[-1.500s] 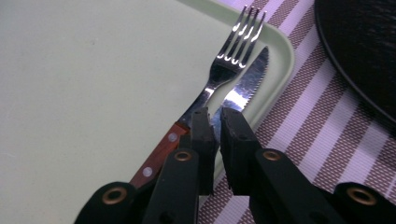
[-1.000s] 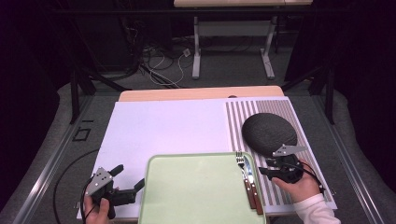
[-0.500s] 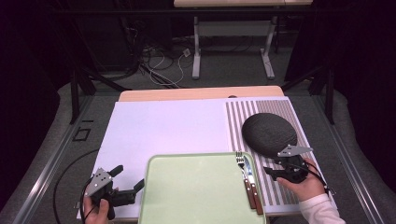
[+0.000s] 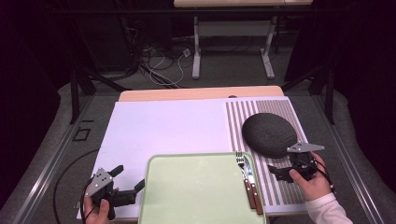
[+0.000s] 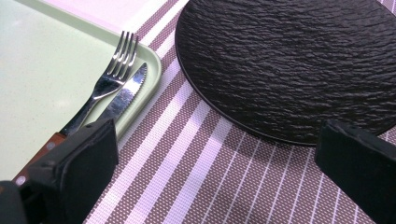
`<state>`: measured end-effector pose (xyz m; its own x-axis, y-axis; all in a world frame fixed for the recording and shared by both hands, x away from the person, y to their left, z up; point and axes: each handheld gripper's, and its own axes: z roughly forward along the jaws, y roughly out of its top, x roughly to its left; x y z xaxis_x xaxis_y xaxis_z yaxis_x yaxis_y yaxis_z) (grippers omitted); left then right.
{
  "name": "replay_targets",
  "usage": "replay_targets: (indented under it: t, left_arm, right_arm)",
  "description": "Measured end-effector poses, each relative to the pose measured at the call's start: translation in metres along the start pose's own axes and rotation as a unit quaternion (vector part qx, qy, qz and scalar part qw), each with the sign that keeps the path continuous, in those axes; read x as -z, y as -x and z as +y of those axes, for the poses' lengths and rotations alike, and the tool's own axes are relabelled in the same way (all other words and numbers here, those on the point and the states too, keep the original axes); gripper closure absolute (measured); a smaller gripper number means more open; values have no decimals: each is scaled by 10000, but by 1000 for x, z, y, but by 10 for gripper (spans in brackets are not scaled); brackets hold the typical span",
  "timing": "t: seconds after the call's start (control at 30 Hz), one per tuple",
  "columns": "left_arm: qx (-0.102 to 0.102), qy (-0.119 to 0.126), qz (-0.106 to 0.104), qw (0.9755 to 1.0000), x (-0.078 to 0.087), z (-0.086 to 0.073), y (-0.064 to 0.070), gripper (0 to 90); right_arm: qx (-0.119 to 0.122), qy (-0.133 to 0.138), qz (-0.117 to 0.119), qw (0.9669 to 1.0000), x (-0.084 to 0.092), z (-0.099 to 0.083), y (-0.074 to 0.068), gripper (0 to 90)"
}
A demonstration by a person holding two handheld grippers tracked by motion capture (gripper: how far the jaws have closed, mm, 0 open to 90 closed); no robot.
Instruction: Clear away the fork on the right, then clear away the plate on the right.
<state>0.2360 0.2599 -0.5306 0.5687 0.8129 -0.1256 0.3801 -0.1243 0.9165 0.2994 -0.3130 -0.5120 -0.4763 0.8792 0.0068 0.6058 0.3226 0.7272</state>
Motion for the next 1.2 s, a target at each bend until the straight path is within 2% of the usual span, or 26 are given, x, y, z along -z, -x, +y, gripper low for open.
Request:
replay_targets:
  t: [0.1, 0.17, 0.27, 0.4, 0.47, 0.77, 0.9, 1.1, 1.2]
  left_arm:
    - [4, -1, 3, 10000, 0, 0, 0, 4]
    - [17, -4, 7, 10000, 0, 0, 0, 4]
    - [25, 7, 10, 10000, 1, 0, 0, 4]
    - [-2, 4, 25, 10000, 2, 0, 0, 4]
    - [-2, -1, 33, 10000, 2, 0, 0, 4]
    - [30, -7, 39, 10000, 2, 0, 0, 4]
    - [34, -2, 38, 10000, 2, -1, 0, 5]
    - [23, -8, 53, 10000, 2, 0, 1, 4]
    - [28, -18, 66, 10000, 2, -1, 0, 4]
  right_arm:
    - [74, 49, -58, 9999, 0, 0, 0, 0]
    - [116, 54, -16, 9999, 0, 0, 0, 0]
    - [188, 35, -154, 9997, 0, 0, -1, 0]
    - [449, 55, -415, 9981, -2, -1, -2, 0]
    - [687, -33, -468, 9965, -3, -2, -2, 0]
    - [1020, -240, -492, 9933, -4, 0, -7, 0]
    - [1120, -241, -539, 9920, -4, 2, -6, 0]
    - [1458, -418, -656, 9862, -5, 3, -9, 0]
    - [1551, -429, -728, 9843, -6, 3, -9, 0]
